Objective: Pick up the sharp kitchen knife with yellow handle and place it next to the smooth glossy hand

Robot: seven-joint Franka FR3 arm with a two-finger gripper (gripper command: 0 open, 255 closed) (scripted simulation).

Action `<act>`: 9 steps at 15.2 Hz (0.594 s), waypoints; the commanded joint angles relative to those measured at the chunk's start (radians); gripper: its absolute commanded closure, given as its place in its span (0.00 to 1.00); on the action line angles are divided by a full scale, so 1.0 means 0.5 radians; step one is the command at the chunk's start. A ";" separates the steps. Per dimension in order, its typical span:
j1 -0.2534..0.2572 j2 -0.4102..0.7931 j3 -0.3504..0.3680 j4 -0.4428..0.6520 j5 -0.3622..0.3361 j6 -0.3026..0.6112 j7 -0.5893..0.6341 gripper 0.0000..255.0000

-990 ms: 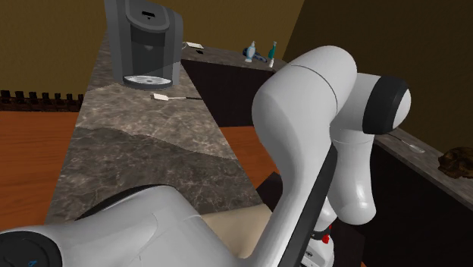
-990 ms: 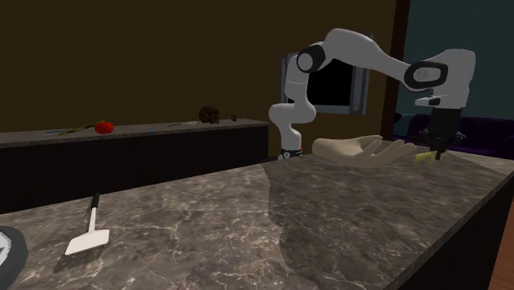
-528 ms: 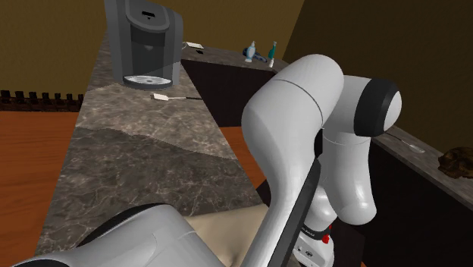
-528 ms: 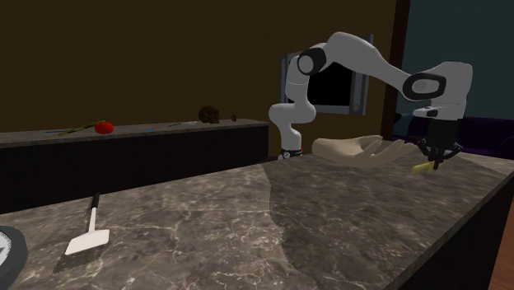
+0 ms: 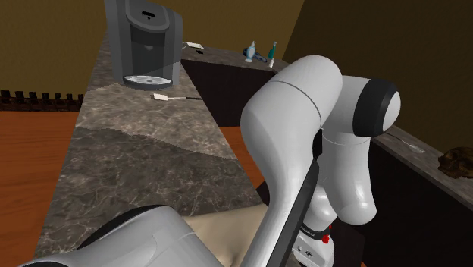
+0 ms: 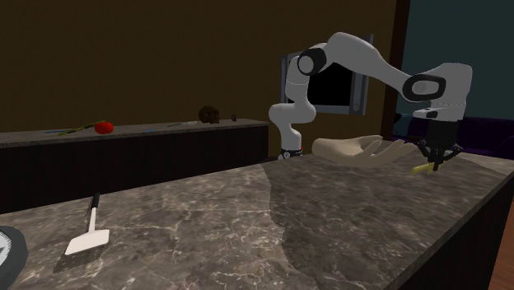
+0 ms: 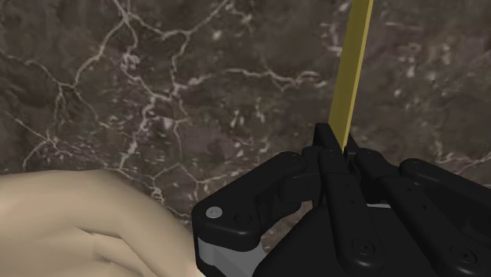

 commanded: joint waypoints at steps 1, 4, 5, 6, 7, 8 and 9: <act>0.000 0.000 0.000 0.000 0.000 0.000 0.000 0.00; 0.000 0.000 0.000 0.000 0.000 0.000 0.000 0.00; 0.000 0.000 0.000 0.000 0.000 0.000 0.000 0.00; 0.000 0.000 0.000 0.000 0.000 0.000 0.000 0.00; -0.011 -0.031 0.020 0.027 0.029 -0.050 -0.018 0.00; -0.020 -0.061 0.038 0.057 0.057 -0.102 -0.035 0.00; -0.028 -0.088 0.055 0.090 0.084 -0.154 -0.052 0.00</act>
